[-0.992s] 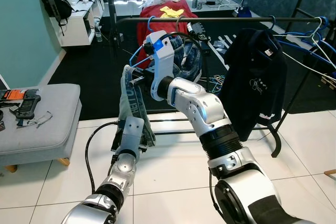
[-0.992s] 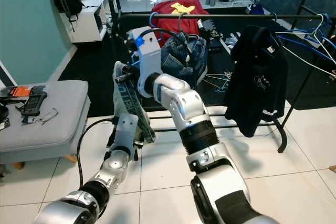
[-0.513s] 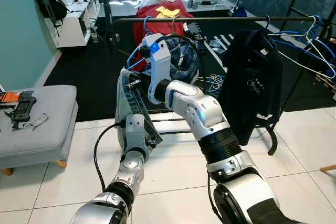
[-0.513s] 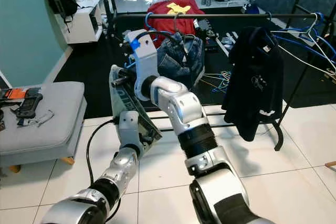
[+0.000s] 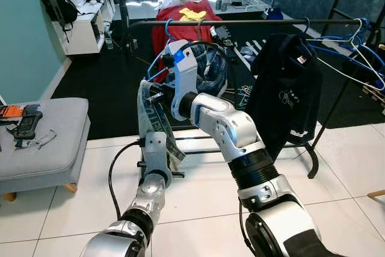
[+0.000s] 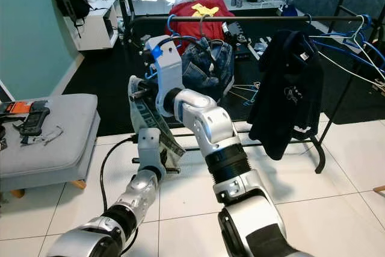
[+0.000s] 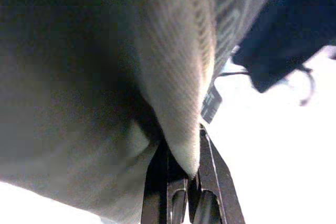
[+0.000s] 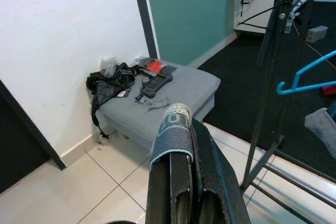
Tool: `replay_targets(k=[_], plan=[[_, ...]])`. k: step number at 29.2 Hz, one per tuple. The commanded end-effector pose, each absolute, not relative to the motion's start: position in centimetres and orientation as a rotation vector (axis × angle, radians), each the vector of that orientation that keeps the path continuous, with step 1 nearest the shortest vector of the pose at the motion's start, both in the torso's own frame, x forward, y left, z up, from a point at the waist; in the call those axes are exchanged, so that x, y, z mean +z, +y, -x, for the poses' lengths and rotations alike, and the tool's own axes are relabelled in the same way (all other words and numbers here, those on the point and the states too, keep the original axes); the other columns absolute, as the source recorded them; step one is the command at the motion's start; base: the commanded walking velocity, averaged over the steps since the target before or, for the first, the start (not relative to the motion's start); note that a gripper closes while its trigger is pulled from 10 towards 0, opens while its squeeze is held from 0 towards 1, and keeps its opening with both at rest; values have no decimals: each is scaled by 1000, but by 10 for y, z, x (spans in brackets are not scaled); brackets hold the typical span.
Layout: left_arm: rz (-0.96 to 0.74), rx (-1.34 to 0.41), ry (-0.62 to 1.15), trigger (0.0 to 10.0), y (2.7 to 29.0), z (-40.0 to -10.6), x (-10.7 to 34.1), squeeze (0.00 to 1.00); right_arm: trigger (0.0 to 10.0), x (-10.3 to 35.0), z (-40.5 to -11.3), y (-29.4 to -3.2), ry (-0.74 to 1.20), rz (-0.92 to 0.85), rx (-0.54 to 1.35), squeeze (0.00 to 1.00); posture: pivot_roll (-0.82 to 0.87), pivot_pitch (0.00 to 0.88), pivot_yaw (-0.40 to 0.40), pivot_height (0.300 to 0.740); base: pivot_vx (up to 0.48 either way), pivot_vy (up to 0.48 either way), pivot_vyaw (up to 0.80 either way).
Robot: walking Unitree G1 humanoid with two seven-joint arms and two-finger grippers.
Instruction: Hang hanger
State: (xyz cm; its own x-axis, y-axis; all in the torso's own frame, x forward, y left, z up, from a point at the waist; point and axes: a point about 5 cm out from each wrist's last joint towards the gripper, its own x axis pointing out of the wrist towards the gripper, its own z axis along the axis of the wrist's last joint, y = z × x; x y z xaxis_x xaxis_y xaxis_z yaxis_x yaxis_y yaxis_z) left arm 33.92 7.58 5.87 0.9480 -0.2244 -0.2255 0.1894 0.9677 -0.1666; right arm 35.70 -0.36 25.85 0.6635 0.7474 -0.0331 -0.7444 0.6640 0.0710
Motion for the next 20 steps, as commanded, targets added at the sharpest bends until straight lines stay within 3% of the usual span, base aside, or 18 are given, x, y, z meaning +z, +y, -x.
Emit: replay_targets(k=[1,2,5,6,9,14,20], plan=[[179,-375,262,0,73,-332,52,0,0,251,-363,-16,71,-60,787,0,-115,60,-8,740,0,0,0],[179,-375,262,0,73,-332,52,0,0,251,-363,-16,71,-60,787,0,-115,60,-8,740,0,0,0],[295,-640,205,0,80,-321,55,0,0,235,-374,-49,95,-48,670,0,-105,62,-8,740,0,0,0],[295,-640,205,0,80,-321,55,0,0,235,-374,-49,95,-48,670,0,-105,62,-8,740,0,0,0],[366,-803,161,0,97,-313,64,0,0,218,-379,-84,126,-2,567,0,-92,63,-9,740,0,0,0],[462,-946,134,0,112,-307,81,0,0,204,-378,-116,145,80,513,0,-89,65,-8,740,0,0,0],[576,-950,82,0,129,-314,94,0,0,204,-369,-133,73,73,603,0,-90,66,-1,740,0,0,0]])
